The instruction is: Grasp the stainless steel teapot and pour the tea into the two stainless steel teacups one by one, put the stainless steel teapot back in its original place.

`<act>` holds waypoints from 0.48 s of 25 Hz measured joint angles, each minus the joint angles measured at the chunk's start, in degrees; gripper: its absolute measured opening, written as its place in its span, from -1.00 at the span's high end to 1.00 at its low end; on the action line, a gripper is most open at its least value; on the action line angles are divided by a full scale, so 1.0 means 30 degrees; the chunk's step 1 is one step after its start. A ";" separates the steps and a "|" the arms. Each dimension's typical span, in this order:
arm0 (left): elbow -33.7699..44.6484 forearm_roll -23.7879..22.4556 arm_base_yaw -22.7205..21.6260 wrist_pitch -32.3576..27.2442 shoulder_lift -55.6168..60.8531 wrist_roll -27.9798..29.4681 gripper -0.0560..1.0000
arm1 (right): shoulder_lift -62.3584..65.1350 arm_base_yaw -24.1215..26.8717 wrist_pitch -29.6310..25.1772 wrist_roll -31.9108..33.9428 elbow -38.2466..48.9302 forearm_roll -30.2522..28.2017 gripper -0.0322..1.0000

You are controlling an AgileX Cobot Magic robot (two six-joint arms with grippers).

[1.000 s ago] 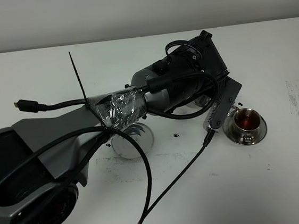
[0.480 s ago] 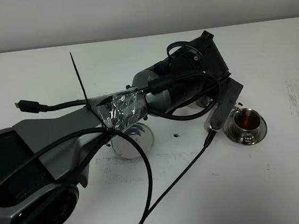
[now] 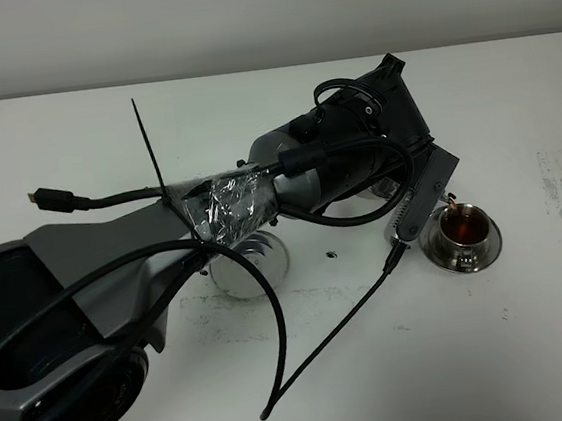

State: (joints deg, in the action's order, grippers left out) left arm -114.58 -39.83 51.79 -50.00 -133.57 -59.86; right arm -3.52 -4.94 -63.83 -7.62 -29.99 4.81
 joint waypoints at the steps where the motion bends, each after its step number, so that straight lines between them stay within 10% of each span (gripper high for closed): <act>1: 0.0000 0.0000 0.0003 0.0019 0.0000 0.0000 0.57 | 0.0000 0.0000 0.0000 0.0000 0.0000 0.0000 0.50; 12: 0.0000 0.0000 0.0053 0.0097 0.0000 0.0000 0.57 | 0.0000 0.0000 0.0000 0.0000 0.0000 0.0000 0.50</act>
State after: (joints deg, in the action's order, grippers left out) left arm -114.58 -39.83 51.95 -49.71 -133.57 -59.86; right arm -3.52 -4.94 -63.83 -7.62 -29.99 4.81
